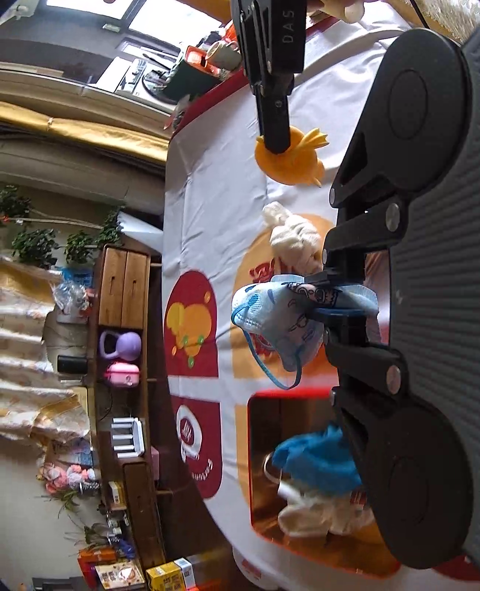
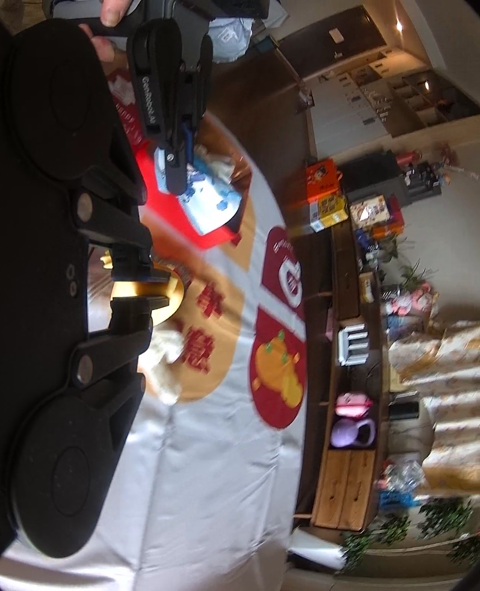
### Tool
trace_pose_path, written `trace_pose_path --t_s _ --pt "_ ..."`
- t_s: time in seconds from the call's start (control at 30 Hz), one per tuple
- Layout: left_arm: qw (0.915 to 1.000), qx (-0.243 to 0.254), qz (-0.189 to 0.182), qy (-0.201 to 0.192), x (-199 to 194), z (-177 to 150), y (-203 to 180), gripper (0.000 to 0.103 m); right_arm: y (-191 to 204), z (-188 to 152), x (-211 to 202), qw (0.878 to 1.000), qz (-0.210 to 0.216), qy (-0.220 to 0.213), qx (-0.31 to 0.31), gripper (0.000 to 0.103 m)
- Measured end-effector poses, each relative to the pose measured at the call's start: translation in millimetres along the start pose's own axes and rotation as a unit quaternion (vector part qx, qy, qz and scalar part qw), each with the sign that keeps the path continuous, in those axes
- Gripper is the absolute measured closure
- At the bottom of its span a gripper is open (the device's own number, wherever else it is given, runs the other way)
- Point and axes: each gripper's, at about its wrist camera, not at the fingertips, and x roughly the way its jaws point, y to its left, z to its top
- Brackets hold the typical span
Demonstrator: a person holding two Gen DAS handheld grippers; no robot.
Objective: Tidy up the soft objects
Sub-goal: 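Lower the mask into the tin box and open the left tool while the right tool drops the duck in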
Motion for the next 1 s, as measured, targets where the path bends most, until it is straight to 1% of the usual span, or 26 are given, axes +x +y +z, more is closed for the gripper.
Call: trace_pose_path --t_s 0.2,0.57,0.8,1.0 --pt "0.9997 -0.010 0.022 -0.004 -20.9 7.4 25.4 0.092 37.4 26.3 8.4 0.999 0.027 -0.012 -0.027 0.098" --pt "0.9977 -0.022 0.064 -0.006 -51.9 14.7 80.9 0.092 95.5 60.1 44.8 0.996 0.063 -0.014 -0.056 0.098" --pt "0.9959 -0.027 0.087 0.004 -53.3 12.1 111.9 0.092 123.4 70.6 73.0 0.995 0.074 -0.004 -0.071 0.098" --pt "0.9942 -0.037 0.099 0.019 -44.4 4.4 135.7 0.092 135.7 74.1 98.4 0.994 0.079 0.003 -0.074 0.097"
